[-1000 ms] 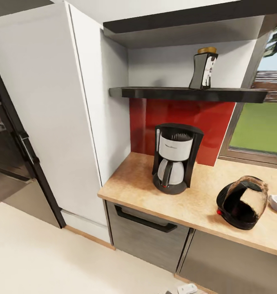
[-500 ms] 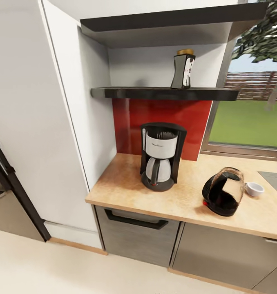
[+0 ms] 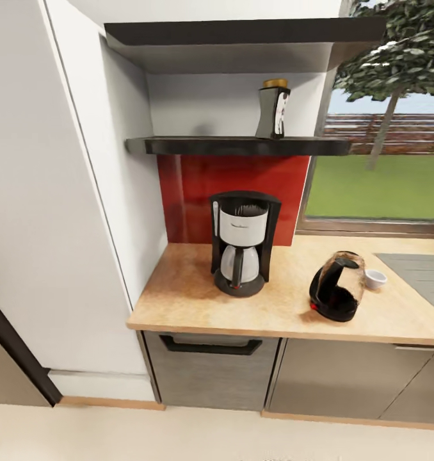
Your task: Set up a coffee station on the kitchen countertop: keep the coffee maker on the countertop, move the bottle of coffee from the kitchen shelf to the counter next to the coffee maker, place a paper coffee filter on top of the coffee maker, put the saucer next to the coffee maker with the coffee cup on the saucer, and place the electric kettle next to the coffee maker.
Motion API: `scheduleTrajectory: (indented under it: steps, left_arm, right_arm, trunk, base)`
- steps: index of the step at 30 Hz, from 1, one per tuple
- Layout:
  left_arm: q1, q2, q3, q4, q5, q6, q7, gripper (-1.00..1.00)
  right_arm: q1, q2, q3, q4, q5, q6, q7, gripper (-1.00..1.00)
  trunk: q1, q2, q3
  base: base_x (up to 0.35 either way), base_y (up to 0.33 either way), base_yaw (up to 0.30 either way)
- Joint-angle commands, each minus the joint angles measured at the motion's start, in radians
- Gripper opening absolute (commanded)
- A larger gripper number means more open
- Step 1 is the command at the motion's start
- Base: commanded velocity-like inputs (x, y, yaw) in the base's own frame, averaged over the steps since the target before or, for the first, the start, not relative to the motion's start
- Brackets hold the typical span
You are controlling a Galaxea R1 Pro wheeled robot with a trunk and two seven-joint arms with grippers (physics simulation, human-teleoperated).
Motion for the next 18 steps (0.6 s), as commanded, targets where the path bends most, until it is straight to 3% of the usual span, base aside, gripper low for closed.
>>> scheduleTrajectory:
  steps: [1, 7, 18]
  left_arm:
    - [0.000, -0.001, 0.007, 0.000, -0.006, -0.003, 0.001, 1.00]
    - [0.000, -0.001, 0.005, 0.002, -0.006, -0.002, 0.001, 1.00]
    - [0.008, 0.012, 0.004, 0.004, -0.006, 0.000, 0.001, 1.00]
  right_arm:
    - [0.003, -0.005, 0.009, -0.001, -0.011, 0.005, -0.004, -1.00]
    - [0.009, -0.025, 0.009, -0.002, -0.010, 0.005, -0.005, -1.00]
    - [0.010, -0.024, 0.013, -0.007, 0.003, 0.002, -0.004, -1.00]
  trunk:
    - [0.001, -0.002, -0.002]
    - [0.001, -0.002, -0.002]
    - [0.001, -0.002, -0.002]
  base:
    - [0.052, 0.310, -0.298]
    - [0.106, 0.312, -0.258]
    - [0.154, 0.268, -0.027]
